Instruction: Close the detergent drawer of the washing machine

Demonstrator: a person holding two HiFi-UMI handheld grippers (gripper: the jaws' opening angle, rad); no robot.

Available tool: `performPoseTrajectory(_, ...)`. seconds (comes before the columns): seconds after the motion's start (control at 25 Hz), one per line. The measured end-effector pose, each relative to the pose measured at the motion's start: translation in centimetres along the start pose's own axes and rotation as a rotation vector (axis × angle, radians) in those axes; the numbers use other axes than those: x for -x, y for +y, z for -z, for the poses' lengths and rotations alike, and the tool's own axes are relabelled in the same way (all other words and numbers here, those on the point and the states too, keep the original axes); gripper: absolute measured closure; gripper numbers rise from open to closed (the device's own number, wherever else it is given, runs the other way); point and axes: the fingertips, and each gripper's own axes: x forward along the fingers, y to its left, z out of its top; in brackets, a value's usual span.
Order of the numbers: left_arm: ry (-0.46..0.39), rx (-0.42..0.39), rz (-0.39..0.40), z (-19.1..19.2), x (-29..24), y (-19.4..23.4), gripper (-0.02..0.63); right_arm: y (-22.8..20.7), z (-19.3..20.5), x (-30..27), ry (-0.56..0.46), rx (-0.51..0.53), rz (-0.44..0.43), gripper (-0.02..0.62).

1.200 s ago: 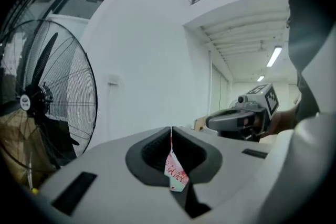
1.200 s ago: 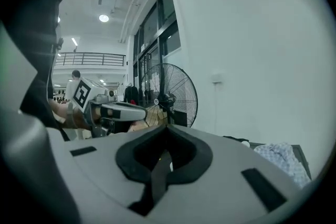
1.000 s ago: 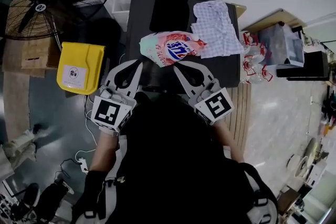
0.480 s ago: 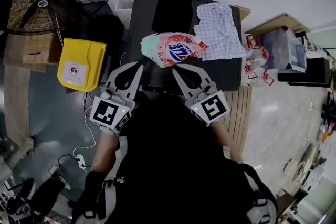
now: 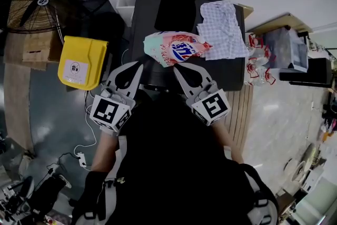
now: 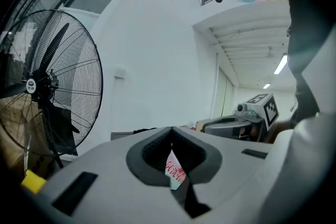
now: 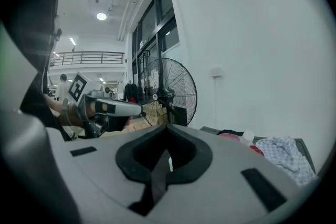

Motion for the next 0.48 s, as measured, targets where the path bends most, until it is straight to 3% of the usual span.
performPoseTrajectory(0.48, -0.003, 0.02, 0.03, 0.55, -0.55, 1.0, 0.595, -0.13, 0.12, -0.78, 0.004, -0.015, 0.012, 0.58)
